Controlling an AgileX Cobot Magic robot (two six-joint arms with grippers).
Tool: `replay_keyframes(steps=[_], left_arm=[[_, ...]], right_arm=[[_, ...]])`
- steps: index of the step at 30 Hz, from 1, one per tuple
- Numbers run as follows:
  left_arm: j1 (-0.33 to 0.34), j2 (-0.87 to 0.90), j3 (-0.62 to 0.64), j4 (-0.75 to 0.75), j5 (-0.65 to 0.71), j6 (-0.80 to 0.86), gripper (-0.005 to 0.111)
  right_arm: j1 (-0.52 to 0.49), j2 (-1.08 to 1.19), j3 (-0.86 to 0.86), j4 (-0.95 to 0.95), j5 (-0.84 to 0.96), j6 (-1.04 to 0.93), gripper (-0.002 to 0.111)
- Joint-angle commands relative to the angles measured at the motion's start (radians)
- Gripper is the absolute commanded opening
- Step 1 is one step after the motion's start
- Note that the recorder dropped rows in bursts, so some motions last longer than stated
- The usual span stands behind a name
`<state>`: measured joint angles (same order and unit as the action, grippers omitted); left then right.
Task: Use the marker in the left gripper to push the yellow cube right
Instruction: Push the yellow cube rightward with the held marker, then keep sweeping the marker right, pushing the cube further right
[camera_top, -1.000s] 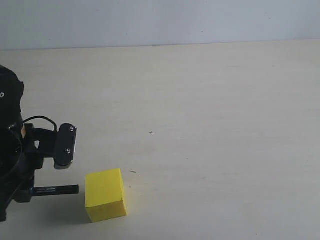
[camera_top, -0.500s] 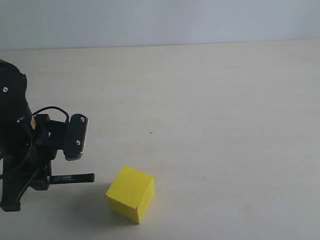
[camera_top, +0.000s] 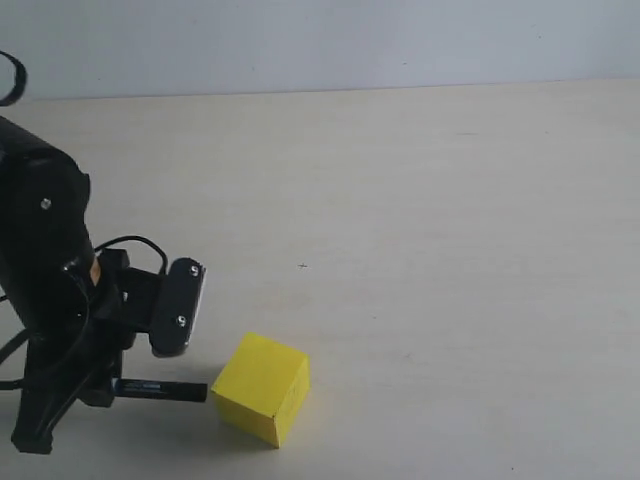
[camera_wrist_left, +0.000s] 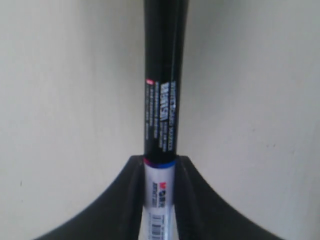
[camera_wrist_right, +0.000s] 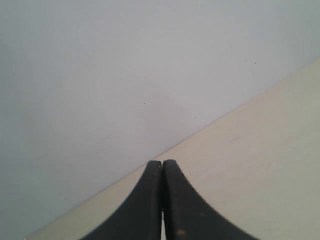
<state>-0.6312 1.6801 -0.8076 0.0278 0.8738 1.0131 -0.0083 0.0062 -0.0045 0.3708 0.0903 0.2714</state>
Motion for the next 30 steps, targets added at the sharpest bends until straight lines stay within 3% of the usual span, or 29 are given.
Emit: replay_keyframes(steps=[1,4,8,13,21,27,30], left_arm=[[-0.101,0.004,-0.009,-0.028,-0.034,0.002,0.000],[-0.117,0.006,-0.009,-0.028,-0.042,-0.003,0.000],[-0.075,0.006,-0.009,-0.028,-0.023,-0.035,0.000],[-0.054,0.006,-0.009,-0.028,-0.030,-0.214,0.000],[-0.046,0.006,-0.010,0.210,0.102,-0.206,0.000],[0.069,0.024,-0.074,-0.041,0.099,-0.041,0.000],[0.097,0.028,-0.080,-0.066,0.099,0.017,0.000]], right_arm=[[-0.004,-0.006,0.004,-0.005,-0.003,-0.009,0.000],[-0.004,-0.006,0.004,-0.005,-0.003,-0.009,0.000],[-0.004,-0.006,0.004,-0.004,-0.003,-0.009,0.000],[-0.004,-0.006,0.004,-0.004,-0.003,-0.009,0.000],[-0.004,-0.006,0.004,-0.008,-0.003,-0.009,0.000],[-0.004,-0.006,0.004,-0.008,-0.003,-0.009,0.000],[-0.004,-0.006,0.004,-0.008,-0.003,-0.009,0.000]])
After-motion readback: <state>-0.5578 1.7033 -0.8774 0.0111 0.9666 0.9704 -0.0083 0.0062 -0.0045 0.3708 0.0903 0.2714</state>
